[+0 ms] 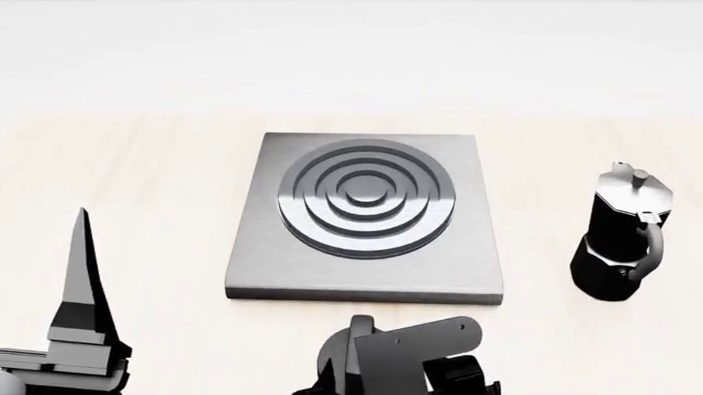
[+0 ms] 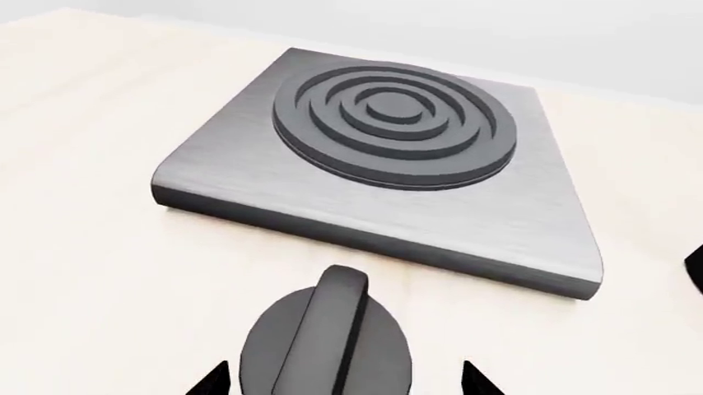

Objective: Turn on the stove.

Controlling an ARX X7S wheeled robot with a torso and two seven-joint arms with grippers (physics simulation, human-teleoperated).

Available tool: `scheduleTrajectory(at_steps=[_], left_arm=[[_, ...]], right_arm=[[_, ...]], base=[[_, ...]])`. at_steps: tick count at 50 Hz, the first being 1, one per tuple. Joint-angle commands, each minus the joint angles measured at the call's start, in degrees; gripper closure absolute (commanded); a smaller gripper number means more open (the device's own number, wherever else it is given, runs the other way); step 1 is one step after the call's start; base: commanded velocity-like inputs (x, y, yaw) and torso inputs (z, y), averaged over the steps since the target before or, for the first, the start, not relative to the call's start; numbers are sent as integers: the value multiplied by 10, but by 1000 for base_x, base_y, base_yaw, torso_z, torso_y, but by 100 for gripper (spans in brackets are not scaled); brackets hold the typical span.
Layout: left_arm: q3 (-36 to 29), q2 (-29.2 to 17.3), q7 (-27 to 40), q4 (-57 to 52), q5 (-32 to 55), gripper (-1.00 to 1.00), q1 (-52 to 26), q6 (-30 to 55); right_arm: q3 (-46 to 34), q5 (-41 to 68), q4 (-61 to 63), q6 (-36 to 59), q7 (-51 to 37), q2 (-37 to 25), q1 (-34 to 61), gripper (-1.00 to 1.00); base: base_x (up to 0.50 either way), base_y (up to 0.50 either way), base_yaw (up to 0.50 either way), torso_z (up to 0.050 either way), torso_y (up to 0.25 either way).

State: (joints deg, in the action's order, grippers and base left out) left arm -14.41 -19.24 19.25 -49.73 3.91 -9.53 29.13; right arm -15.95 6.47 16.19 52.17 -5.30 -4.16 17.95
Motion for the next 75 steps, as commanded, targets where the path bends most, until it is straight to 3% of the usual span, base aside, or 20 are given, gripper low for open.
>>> scheduleTrajectory(at_steps=[1, 75], left_arm=[[-2, -1, 2, -1, 1, -100, -1, 1], [-9, -13, 16, 1, 10, -100, -4, 0]], right_arm=[[-4, 11, -28, -8, -4, -4, 13, -100], [-25, 54, -154, -74, -25, -23, 40, -100]], base=[[0, 0, 0, 0, 0], [0, 0, 0, 0, 0]])
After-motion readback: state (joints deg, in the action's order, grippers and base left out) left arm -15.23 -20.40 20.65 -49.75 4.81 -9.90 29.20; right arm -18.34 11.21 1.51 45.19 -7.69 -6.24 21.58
